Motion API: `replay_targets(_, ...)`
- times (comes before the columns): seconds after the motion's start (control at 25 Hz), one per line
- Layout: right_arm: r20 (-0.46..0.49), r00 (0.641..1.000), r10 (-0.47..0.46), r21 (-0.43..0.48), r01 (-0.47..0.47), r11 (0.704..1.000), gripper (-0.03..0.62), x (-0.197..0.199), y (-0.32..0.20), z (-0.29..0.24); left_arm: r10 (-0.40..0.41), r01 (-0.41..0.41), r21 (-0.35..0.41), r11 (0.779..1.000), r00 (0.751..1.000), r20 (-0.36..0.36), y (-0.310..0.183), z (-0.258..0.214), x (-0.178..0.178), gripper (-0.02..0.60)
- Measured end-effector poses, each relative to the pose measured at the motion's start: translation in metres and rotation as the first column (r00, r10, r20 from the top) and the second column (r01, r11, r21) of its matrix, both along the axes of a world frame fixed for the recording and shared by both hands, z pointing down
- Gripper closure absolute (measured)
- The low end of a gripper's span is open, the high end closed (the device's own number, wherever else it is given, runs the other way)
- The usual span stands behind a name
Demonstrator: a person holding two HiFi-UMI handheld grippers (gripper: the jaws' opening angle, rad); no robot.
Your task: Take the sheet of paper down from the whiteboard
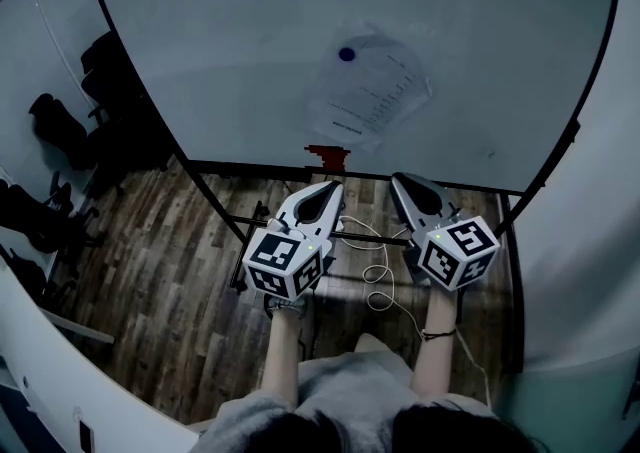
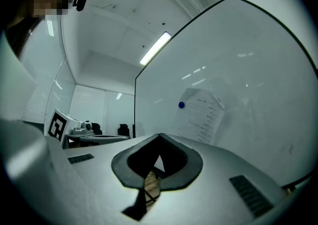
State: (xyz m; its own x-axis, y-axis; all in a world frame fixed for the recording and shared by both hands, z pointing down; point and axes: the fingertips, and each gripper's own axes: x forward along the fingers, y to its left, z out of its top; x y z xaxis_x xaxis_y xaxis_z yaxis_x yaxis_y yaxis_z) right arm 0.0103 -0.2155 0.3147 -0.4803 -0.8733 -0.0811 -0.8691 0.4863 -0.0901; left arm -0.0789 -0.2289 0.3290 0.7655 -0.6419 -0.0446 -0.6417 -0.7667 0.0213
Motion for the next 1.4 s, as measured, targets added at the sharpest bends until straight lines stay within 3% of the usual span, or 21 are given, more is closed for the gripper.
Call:
replay_targets(0.32,-0.021,1.000,-0.017,0.005,0.017,1.000,0.593,0.021,-0.044,-0.014,-0.013,0.014,0.018,1.000,0.999,-0.050,-0.038,-0.018,0.018,0.575)
replay_targets(0.56,-0.024,0.999,-0.034,-0.027,0.033,0.999,0.593,0.036,-0.066,-0.011,-0.062,0.063,0.025,0.998,0.998,-0.015,-0.058,-0.018,0.034,0.575)
replay_targets(0.96,0.016,0.999,-0.040,-0.035,0.040,0.999,0.592,0.054,-0.087,-0.004,-0.115,0.117,0.028,0.993,0.992,-0.056,-0.079,-0.025,0.044,0.575)
replay_targets(1.4,0.015,0.998,0.069,-0.015,-0.069,0.998,0.592,0.077,-0.121,-0.012,-0.093,0.097,0.044,0.994,0.993,-0.071,-0.130,-0.039,0.048,0.575)
